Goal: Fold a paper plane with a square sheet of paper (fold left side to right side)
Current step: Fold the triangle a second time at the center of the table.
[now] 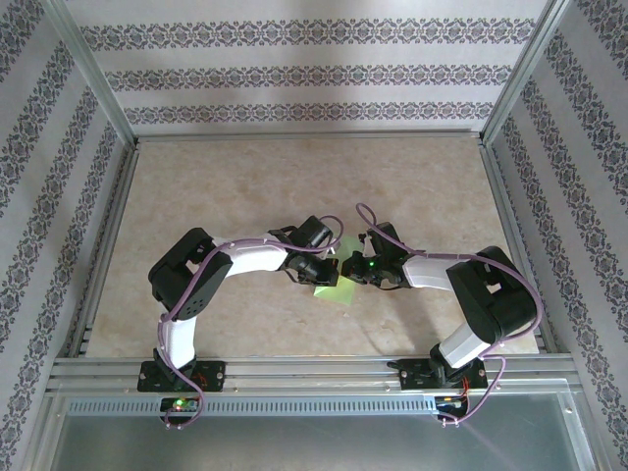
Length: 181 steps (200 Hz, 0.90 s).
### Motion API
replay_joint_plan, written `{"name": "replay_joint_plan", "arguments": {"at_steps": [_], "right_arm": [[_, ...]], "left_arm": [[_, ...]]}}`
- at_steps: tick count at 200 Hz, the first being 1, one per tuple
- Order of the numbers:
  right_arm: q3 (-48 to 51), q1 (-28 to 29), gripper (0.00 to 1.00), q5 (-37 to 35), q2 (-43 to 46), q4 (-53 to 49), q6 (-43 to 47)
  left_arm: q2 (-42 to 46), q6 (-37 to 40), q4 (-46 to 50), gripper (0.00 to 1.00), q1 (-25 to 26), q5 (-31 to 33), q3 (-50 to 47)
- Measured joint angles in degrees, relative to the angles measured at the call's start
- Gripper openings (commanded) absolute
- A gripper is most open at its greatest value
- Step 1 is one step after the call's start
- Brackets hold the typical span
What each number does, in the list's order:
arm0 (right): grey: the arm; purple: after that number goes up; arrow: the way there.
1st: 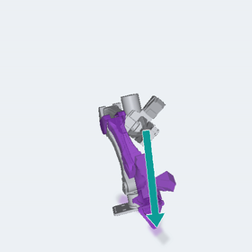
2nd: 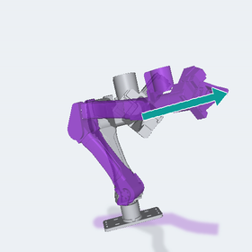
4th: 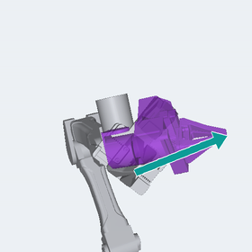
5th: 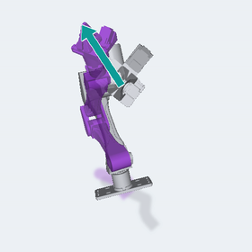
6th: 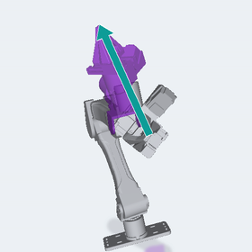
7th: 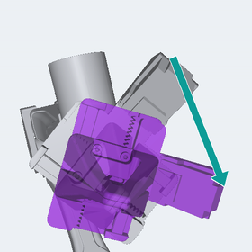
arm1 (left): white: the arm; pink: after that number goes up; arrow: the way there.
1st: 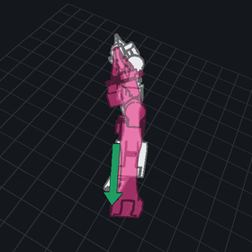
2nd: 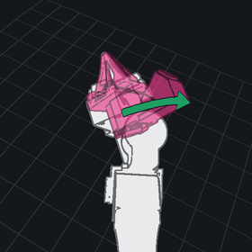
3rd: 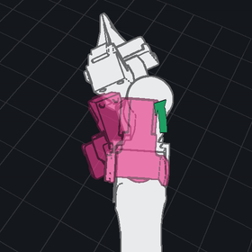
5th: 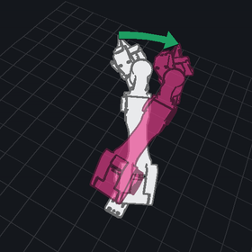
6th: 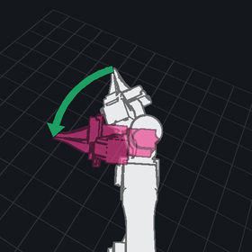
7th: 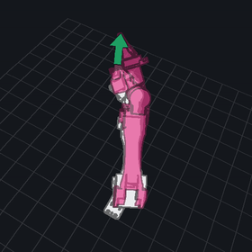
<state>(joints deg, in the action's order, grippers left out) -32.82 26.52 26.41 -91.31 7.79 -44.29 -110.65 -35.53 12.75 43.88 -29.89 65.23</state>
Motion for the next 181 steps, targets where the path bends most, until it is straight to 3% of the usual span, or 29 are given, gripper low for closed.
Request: {"name": "replay_joint_plan", "arguments": {"at_steps": [181], "right_arm": [[-0.8,-0.2,0.0,0.7,-1.0,-0.2,3.2]], "left_arm": [[2.8,0.2,-3.8,0.0,0.0,0.6,-5.8]]}}
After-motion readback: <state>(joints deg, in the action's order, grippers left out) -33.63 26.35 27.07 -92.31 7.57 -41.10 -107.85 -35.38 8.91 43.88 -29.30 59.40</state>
